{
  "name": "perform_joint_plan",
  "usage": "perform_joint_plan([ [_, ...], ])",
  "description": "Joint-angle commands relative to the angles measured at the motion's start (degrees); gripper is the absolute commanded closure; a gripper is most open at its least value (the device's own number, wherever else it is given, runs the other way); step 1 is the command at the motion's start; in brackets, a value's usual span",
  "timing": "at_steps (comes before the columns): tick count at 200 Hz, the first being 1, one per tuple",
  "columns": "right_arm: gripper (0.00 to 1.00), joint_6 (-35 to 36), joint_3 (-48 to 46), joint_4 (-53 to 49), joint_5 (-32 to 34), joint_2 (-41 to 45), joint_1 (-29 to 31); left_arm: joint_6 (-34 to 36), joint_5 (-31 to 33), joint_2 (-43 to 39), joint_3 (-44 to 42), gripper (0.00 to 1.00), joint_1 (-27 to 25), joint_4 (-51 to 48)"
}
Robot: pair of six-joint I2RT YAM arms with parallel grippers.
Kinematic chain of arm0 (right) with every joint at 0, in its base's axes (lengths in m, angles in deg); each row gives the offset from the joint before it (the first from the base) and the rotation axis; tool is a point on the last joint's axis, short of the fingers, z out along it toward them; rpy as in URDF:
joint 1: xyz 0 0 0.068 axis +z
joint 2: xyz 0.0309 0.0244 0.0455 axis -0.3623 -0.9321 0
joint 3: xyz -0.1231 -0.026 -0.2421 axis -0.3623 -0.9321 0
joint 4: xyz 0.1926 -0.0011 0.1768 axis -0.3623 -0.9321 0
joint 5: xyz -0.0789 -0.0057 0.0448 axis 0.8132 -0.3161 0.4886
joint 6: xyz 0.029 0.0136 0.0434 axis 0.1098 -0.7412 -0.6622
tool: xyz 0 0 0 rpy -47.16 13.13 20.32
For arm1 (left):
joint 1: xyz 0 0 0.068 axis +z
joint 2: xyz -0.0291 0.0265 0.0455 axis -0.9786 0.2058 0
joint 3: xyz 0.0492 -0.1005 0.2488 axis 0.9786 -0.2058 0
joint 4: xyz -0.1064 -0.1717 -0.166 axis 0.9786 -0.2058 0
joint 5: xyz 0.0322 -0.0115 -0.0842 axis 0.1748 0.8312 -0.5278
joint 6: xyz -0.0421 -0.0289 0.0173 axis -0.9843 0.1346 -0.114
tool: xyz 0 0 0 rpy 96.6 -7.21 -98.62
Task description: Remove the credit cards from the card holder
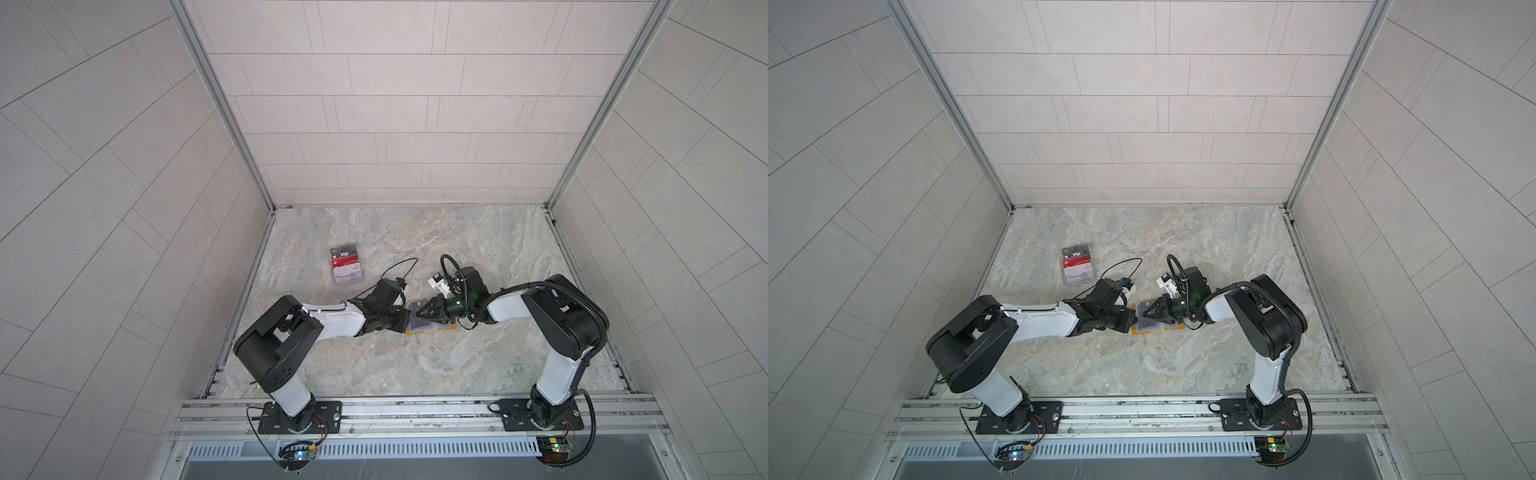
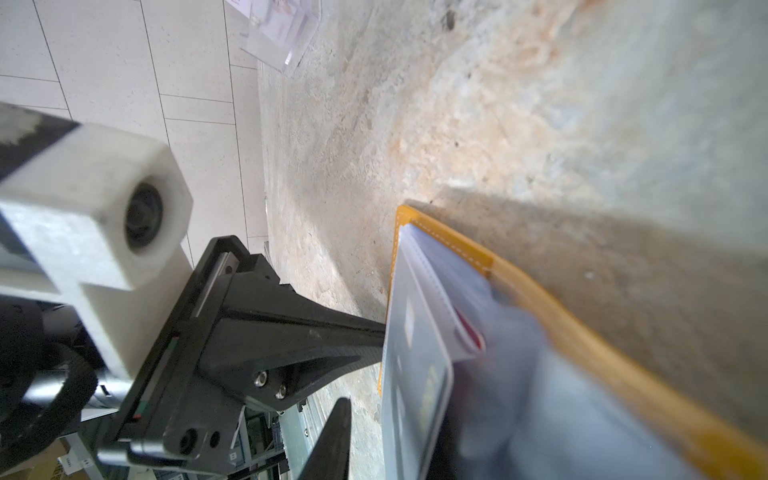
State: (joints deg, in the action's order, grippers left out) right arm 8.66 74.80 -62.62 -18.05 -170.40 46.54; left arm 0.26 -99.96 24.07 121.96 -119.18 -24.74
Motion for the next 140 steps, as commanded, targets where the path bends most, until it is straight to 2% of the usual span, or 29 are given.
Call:
perform_joint_plan([
  [1,0.76,-0.9,-0.7,2.3,-1.3,2.9,-1.3,0.7,3.9,3.1,-2.4,1.0,-0.3,-7.8],
  [82,0.76,-0.3,-2.6,1.5,-2.7,6.4,-4.2,0.7,4.0,3.0,-2.6,1.0,-0.3,-7.5],
  [140,0.84,4.8,-1.7,-6.1,0.1,8.3,-4.5,0.4,4.0,1.5,-2.9,1.0,-0.3,-7.5],
])
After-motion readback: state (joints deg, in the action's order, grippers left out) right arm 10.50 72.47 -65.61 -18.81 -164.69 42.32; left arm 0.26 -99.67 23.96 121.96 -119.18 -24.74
